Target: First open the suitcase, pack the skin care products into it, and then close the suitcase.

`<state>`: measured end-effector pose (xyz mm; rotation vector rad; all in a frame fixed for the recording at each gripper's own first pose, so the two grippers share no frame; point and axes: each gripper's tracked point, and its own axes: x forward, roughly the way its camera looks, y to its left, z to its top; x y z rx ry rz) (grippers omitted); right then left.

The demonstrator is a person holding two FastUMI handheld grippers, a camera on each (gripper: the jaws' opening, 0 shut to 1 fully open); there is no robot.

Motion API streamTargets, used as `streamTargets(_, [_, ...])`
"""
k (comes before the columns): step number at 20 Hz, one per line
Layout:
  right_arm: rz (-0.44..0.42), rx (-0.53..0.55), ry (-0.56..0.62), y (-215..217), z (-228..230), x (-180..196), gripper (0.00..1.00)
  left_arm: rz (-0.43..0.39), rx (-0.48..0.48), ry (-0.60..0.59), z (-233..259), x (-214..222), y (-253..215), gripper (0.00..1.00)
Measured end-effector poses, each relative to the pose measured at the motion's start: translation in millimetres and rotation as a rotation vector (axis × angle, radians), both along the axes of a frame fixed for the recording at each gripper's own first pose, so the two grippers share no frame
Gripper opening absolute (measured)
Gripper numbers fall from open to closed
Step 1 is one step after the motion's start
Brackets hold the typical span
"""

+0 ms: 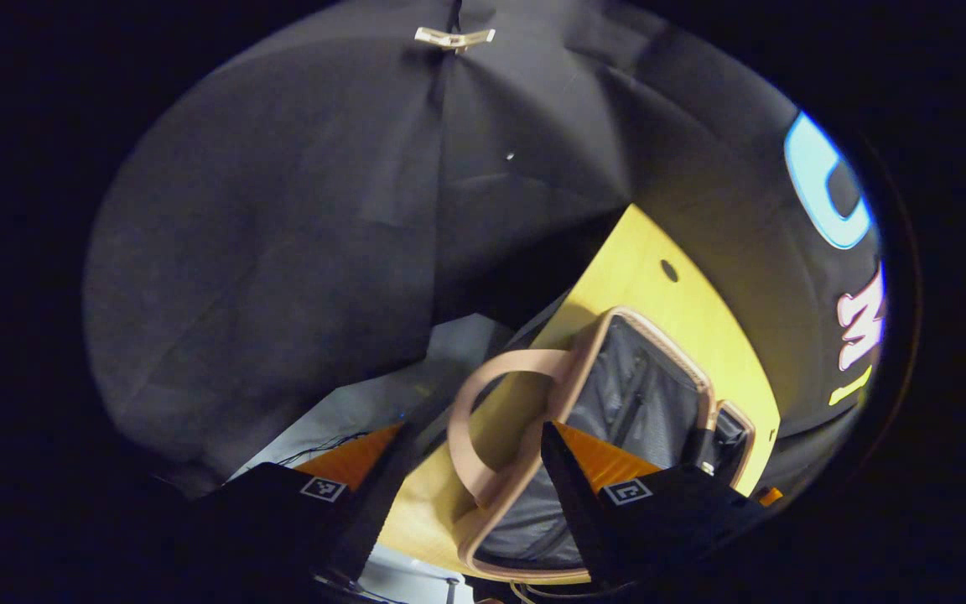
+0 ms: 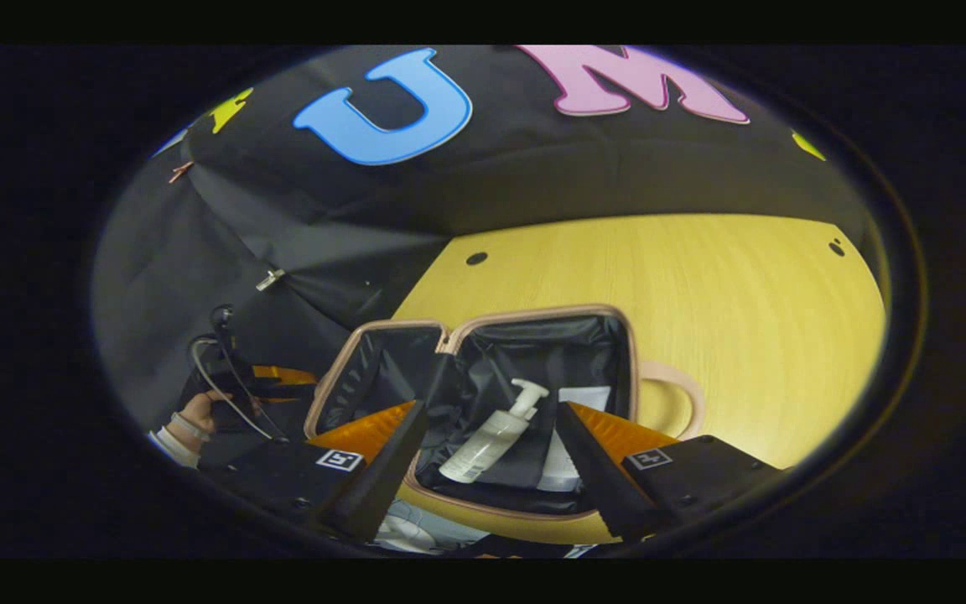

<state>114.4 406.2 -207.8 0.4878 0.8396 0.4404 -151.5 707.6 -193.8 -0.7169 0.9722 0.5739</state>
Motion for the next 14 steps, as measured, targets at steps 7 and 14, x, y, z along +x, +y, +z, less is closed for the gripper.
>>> streamTargets(7, [-0.129,-0.036,0.019,-65.4,-5.2,4.6,0.97,0.116,-0.175,0.092,-51.0,14.0,-5.2,0.67])
streamTargets(14, [-0.197,-0.062,-0.012,-106.2,-1.0,1.2,0.97,0.006,-0.113,-0.085,10.5,25.4,-10.3,0.1])
